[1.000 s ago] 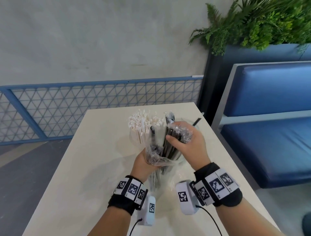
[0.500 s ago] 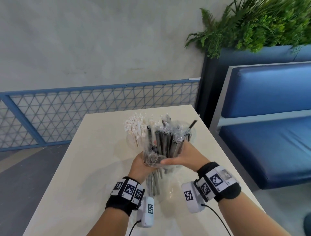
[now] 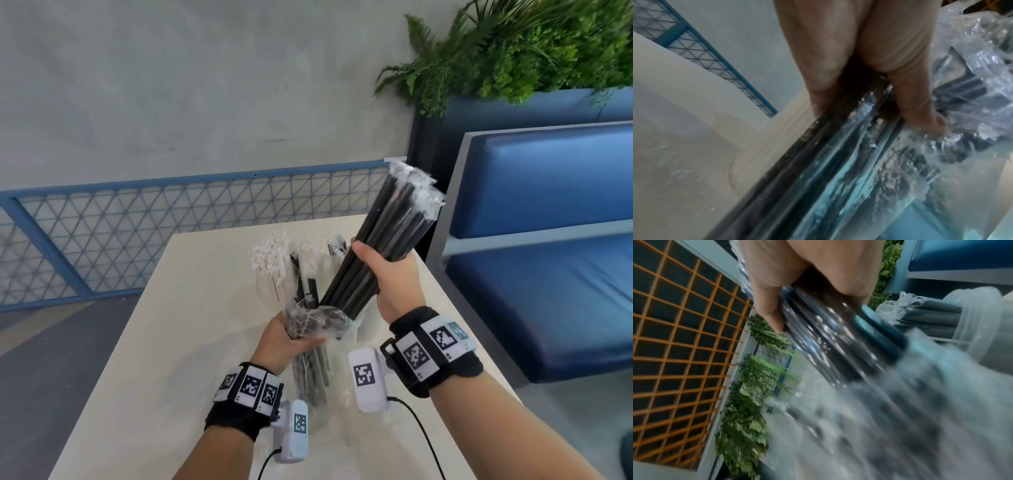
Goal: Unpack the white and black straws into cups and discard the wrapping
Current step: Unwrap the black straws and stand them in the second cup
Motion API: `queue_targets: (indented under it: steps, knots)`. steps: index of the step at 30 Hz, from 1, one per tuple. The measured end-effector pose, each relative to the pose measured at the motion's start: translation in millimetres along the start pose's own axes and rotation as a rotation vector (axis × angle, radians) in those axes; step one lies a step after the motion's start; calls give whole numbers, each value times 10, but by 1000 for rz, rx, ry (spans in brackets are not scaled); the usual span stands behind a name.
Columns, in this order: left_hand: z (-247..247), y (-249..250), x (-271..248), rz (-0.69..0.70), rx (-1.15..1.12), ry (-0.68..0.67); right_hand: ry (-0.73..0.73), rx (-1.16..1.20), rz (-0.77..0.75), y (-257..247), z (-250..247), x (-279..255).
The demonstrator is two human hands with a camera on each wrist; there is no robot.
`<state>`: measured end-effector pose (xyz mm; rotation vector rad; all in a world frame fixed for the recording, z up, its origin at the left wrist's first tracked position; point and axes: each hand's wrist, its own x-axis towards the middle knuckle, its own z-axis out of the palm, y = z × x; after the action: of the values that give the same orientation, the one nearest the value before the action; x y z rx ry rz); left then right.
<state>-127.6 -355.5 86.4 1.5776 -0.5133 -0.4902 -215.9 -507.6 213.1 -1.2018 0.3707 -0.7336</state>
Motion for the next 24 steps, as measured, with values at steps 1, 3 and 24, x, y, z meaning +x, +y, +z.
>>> queue_targets:
  steps: [1,3,24]
  knots:
    - [-11,-10,-5,2,-14,-3,13,47,-1,-62,-7,20]
    - [-33,-19,-8,-4,-44,21,52,153,33,-180,-49,101]
    - [-121,-114,6,1,-18,193,306,-42,-169,-309,-212,507]
